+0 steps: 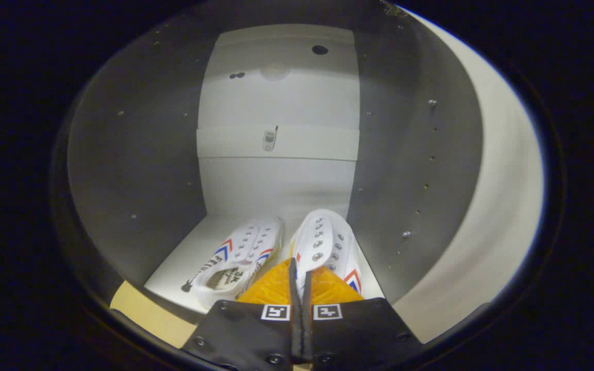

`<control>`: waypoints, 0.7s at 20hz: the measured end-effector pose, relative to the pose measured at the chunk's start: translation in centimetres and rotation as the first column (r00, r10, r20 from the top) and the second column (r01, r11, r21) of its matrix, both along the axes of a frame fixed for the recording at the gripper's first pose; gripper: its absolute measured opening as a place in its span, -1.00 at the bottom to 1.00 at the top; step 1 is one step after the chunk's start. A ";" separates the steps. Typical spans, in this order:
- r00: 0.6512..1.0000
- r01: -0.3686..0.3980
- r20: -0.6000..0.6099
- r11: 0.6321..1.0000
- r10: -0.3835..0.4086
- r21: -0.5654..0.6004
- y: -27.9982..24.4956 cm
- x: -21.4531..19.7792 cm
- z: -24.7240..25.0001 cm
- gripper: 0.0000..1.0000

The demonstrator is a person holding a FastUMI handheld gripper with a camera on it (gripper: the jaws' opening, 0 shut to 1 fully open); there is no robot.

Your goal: Open the shoe cabinet door, grab the shoes and put them into the shoe cabinet, then close the shoe cabinet door.

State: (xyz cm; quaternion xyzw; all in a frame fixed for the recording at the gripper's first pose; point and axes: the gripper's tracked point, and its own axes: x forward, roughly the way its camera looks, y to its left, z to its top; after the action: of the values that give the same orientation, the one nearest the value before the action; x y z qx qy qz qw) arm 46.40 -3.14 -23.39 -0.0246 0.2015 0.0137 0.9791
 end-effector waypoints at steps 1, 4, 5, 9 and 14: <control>1.000 -0.015 -0.019 1.000 0.015 0.001 -0.1 1.5 -0.7 -0.96; 0.998 -0.044 -0.055 0.999 0.044 -0.003 -0.2 3.9 -2.2 -0.96; 0.997 -0.050 -0.064 0.999 0.049 -0.007 -0.2 4.5 -2.7 -0.95; 0.993 -0.069 -0.095 0.998 0.070 0.006 0.1 5.5 -3.8 -0.96; 0.988 -0.057 -0.144 0.998 0.057 0.007 0.2 5.0 -4.8 -0.92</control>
State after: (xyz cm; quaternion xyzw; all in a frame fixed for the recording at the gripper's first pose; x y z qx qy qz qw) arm 51.37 -2.90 -28.16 -0.0277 0.2710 0.0439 0.9612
